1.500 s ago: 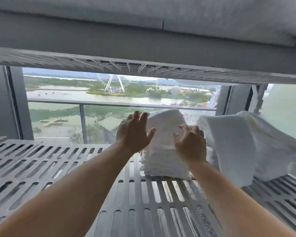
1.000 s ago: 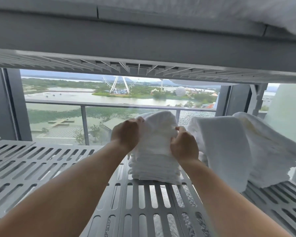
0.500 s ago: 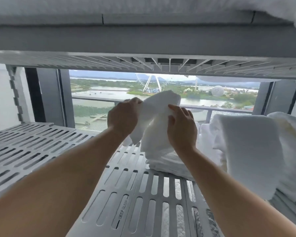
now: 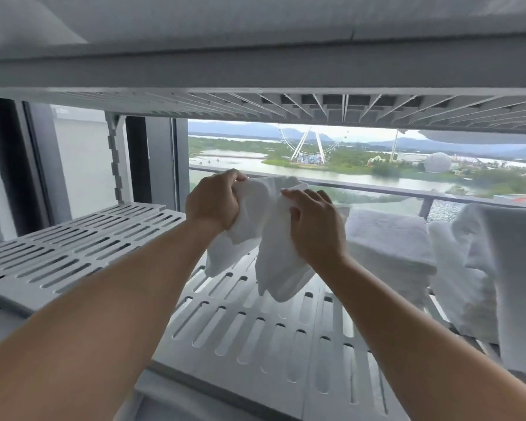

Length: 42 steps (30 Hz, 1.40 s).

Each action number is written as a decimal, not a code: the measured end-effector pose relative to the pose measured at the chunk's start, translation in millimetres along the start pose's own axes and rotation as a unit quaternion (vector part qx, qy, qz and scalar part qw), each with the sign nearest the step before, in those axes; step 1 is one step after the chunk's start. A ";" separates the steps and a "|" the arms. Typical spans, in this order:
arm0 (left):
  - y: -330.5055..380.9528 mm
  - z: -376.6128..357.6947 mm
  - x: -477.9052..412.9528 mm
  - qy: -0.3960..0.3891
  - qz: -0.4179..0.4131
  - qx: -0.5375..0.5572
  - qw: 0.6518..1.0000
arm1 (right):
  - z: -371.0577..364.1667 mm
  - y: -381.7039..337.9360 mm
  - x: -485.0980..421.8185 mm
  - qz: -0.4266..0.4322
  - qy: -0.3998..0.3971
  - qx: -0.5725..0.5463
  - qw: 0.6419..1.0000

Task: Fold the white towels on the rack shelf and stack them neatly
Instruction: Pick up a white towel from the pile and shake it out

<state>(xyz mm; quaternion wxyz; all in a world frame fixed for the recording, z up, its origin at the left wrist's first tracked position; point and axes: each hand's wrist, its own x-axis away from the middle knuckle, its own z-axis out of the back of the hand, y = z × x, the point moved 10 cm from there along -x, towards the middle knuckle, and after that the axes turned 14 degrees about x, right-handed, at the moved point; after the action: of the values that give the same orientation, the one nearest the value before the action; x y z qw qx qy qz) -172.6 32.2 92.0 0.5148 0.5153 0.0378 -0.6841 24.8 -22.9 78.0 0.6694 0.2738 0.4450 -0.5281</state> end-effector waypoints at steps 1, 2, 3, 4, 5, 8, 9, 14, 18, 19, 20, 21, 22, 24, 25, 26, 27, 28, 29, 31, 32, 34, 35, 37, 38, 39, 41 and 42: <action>-11.1 4.5 -0.4 -0.005 -0.003 -0.001 1.000 | -7.7 -9.2 1.5 -0.003 -0.005 -0.003 1.000; -22.1 8.5 -0.4 -0.010 -0.008 -0.003 1.000 | -15.9 -18.1 3.6 -0.007 -0.009 -0.003 1.000; -32.6 11.1 0.0 -0.018 -0.012 -0.004 1.000 | -24.0 -26.4 6.6 -0.013 -0.013 0.001 1.000; -42.5 11.9 0.8 -0.028 -0.017 -0.002 0.999 | -32.2 -33.8 9.9 -0.022 -0.016 0.007 1.000; -51.2 10.8 2.1 -0.040 -0.022 0.003 0.999 | -40.4 -40.0 13.5 -0.034 -0.019 0.015 0.999; -67.8 -0.8 10.7 -0.079 -0.051 0.033 0.995 | -61.9 -53.3 23.8 -0.074 -0.028 0.036 0.996; -71.7 -5.3 13.5 -0.089 -0.061 0.048 0.993 | -67.1 -56.6 26.9 -0.083 -0.027 0.046 0.995; -96.7 -34.2 21.4 -0.162 -0.065 0.100 0.980 | -82.2 -54.5 54.0 -0.142 -0.017 0.116 0.983; -104.5 -55.2 36.6 -0.220 -0.064 0.093 0.969 | -84.2 -38.4 79.7 -0.188 -0.047 0.159 0.968; -104.0 -59.2 39.7 -0.232 -0.068 0.086 0.967 | -86.4 -36.3 82.1 -0.192 -0.066 0.160 0.966; -102.6 -62.5 42.3 -0.242 -0.074 0.080 0.964 | -89.0 -35.9 83.6 -0.193 -0.085 0.158 0.965; -100.6 -64.9 44.9 -0.252 -0.079 0.073 0.962 | -91.9 -36.7 84.7 -0.191 -0.104 0.155 0.964; -98.9 -67.1 46.7 -0.261 -0.081 0.067 0.960 | -94.8 -37.6 85.8 -0.189 -0.122 0.155 0.962; -95.9 -71.3 48.2 -0.278 -0.081 0.055 0.956 | -98.3 -36.8 87.7 -0.187 -0.152 0.157 0.958; -94.6 -72.4 47.1 -0.283 -0.080 0.053 0.954 | -98.4 -34.4 88.4 -0.190 -0.163 0.155 0.956; -93.4 -73.2 44.8 -0.285 -0.077 0.059 0.954 | -98.0 -31.3 89.3 -0.192 -0.172 0.152 0.954; -92.8 -74.1 41.8 -0.286 -0.070 0.069 0.953 | -97.1 -27.5 90.3 -0.194 -0.181 0.152 0.952; -92.7 -74.8 39.0 -0.286 -0.062 0.076 0.953 | -95.4 -23.4 92.4 -0.195 -0.190 0.152 0.950; -92.2 -74.2 36.4 -0.277 -0.058 0.076 0.956 | -92.9 -19.5 95.3 -0.197 -0.197 0.152 0.948; -86.1 -66.3 30.2 -0.219 -0.069 0.063 0.971 | -83.4 -11.8 102.0 -0.205 -0.196 0.153 0.947; -79.5 -60.0 26.9 -0.179 -0.079 0.060 0.979 | -75.7 -8.0 103.9 -0.206 -0.184 0.161 0.947; -58.9 -53.6 23.6 -0.131 -0.101 0.060 0.984 | -57.6 0.0 106.2 -0.210 -0.152 0.183 0.948; -45.3 -55.2 24.2 -0.127 -0.114 0.064 0.983 | -48.5 4.3 107.6 -0.215 -0.140 0.186 0.949; -15.8 -63.4 28.0 -0.139 -0.133 0.084 0.978 | -30.2 13.8 110.7 -0.225 -0.123 0.184 0.949; -1.4 -68.2 31.5 -0.147 -0.139 0.095 0.975 | -20.4 20.3 112.6 -0.232 -0.114 0.183 0.948; 12.5 -73.3 36.6 -0.156 -0.144 0.101 0.972 | -10.0 28.6 115.0 -0.242 -0.105 0.184 0.947; 36.2 -84.6 49.3 -0.177 -0.155 0.099 0.967 | 9.0 45.9 119.8 -0.258 -0.095 0.190 0.943; 46.6 -90.2 55.6 -0.187 -0.159 0.094 0.965 | 17.2 54.3 121.8 -0.263 -0.095 0.195 0.940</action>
<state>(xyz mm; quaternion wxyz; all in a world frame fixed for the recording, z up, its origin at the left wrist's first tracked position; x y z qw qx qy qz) -74.4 25.9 30.9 0.3469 0.4119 -0.0418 -0.8416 87.4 -77.9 -27.6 0.4798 0.2207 0.3241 -0.7849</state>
